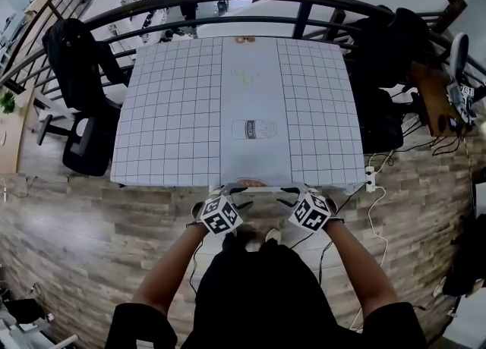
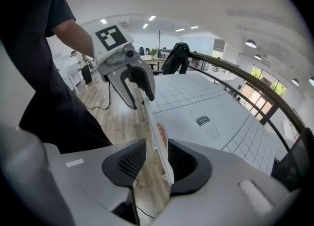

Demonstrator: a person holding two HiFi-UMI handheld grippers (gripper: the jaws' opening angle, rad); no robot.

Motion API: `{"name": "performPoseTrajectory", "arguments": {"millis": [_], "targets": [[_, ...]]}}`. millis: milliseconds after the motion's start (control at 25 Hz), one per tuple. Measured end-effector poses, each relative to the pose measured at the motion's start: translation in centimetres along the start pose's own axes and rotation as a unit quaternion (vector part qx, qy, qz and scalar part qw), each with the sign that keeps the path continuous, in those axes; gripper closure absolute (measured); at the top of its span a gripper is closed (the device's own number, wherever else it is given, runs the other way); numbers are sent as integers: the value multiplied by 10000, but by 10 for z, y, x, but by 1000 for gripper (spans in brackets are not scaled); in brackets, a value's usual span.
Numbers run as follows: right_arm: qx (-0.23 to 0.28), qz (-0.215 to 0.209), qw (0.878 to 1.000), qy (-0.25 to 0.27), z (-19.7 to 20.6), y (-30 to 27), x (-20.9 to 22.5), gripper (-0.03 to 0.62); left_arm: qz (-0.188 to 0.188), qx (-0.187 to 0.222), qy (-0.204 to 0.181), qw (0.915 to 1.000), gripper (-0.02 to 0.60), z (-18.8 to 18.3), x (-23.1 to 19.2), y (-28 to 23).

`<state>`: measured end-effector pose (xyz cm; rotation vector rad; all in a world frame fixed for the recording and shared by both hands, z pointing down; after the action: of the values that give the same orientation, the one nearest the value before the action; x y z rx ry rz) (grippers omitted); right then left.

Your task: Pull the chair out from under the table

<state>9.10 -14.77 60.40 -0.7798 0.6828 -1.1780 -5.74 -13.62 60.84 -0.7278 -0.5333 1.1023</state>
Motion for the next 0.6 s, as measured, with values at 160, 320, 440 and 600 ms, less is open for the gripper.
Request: {"name": "performPoseTrajectory", "arguments": {"millis": [160, 320, 440, 600], "targets": [[-307, -75, 9993, 185, 7, -17, 2, 447, 240, -259, -179, 9992, 385, 9, -5, -17], [-656, -224, 9961, 541, 13, -34, -2, 436, 446, -559, -341, 9969, 380, 18, -3, -32], [-816, -264, 9930, 807, 15, -45, 0, 430, 561, -666, -363, 9955, 380, 21, -5, -39], [-1048, -451, 9883, 1016, 20, -56, -2, 427, 699, -704, -256, 9947, 379, 22, -7, -46]]}}
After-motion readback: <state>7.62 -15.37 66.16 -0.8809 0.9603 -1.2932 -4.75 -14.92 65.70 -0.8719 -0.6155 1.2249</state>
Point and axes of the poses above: the fingertips, and each gripper's own axes: y backward along the fingers, x to its right, z out of its underside, the point moved 6 cm from there along y, backward along the fingers
